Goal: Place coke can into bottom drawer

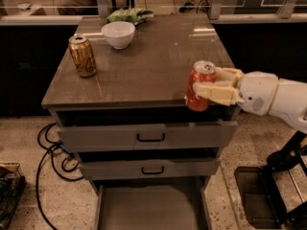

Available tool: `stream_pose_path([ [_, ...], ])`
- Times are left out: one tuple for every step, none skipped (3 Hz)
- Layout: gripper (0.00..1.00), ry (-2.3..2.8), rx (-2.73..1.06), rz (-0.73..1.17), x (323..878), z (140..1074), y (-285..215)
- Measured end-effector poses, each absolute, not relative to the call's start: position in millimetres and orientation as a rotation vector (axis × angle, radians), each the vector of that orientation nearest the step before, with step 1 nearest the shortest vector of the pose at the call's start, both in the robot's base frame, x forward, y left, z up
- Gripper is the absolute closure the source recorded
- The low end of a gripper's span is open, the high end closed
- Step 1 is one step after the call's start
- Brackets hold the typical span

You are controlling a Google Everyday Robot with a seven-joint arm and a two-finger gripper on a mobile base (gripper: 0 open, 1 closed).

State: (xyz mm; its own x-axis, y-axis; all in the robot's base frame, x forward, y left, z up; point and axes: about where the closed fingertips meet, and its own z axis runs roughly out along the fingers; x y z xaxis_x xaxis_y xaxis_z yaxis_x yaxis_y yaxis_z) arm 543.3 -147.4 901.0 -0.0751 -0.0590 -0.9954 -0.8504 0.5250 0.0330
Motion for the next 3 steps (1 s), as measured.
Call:
stream_pose_path([
  [1.0,1.497,-0.911,0.839,494.4,882.5,-142.9],
  [1.0,1.492,-0.97,0.872,475.7,872.8,-134.2],
  [1.0,1.492,-0.97,0.872,475.7,872.8,-134.1],
])
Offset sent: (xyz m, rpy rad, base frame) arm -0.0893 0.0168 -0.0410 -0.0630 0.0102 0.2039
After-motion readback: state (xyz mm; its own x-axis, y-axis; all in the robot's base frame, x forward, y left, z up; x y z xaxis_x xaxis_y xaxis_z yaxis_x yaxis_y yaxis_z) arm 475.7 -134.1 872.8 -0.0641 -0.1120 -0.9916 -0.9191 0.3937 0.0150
